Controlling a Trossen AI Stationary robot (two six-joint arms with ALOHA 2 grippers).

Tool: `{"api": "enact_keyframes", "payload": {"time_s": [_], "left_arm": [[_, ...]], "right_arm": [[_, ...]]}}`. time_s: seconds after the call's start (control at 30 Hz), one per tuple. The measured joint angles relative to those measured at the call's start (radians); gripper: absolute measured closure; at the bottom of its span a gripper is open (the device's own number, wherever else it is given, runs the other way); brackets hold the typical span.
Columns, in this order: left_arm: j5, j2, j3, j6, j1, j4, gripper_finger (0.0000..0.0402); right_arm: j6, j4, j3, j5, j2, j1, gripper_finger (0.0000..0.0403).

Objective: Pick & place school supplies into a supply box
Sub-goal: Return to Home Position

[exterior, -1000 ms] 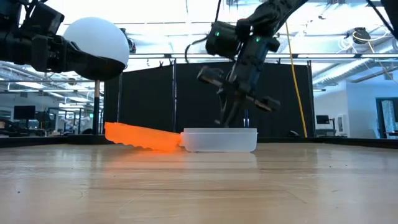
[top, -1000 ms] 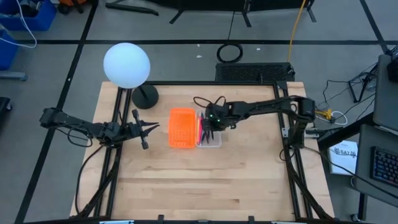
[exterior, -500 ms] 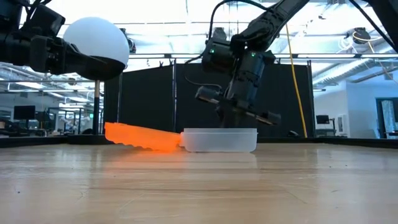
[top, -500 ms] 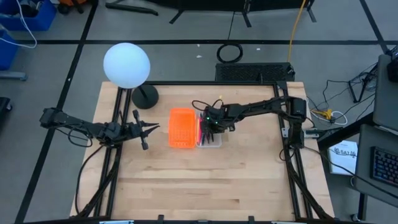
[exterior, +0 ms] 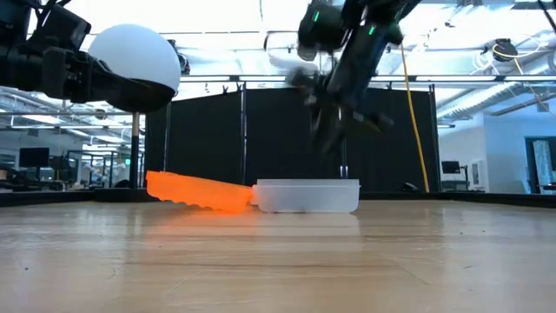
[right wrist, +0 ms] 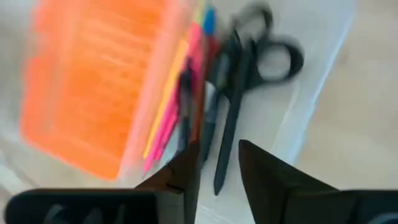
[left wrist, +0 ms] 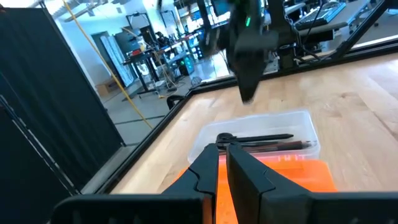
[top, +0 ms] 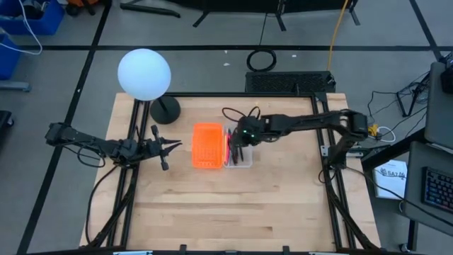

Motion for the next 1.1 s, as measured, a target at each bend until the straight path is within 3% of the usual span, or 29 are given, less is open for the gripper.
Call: {"api": "enact_keyframes", "payload": {"time_s": [0.27, 0.5, 0.77, 0.83, 1.0, 1.1], "left_arm": [[0.027, 0.0, 0.0, -0.019, 0.0, 0.022, 0.0364], [0.084, -0.001, 0.0, -0.02, 0.0, 0.16, 0.0364], [0.258, 0.0, 0.028, 0.004, 0.0, 0.117, 0.0364], [0.234, -0.005, 0.043, 0.021, 0.0, 0.104, 0.0364], [0.036, -0.069, 0.177, 0.079, -0.001, -0.089, 0.0386], [0.065, -0.102, 0.238, 0.071, -0.004, -0.179, 0.0396]], "right_arm": [[-0.47, 0.106, 0.0, 0.403, -0.15, 0.179, 0.0393], [-0.777, 0.187, 0.001, 0.428, -0.195, 0.346, 0.0401], [-0.846, 0.17, 0.002, 0.511, -0.325, 0.446, 0.0402], [-0.849, 0.137, 0.001, 0.557, -0.378, 0.477, 0.0402], [-0.865, 0.055, 0.001, 0.612, -0.558, 0.513, 0.0403], [-0.909, 0.079, -0.054, 0.615, -0.658, 0.527, 0.0403]]}}
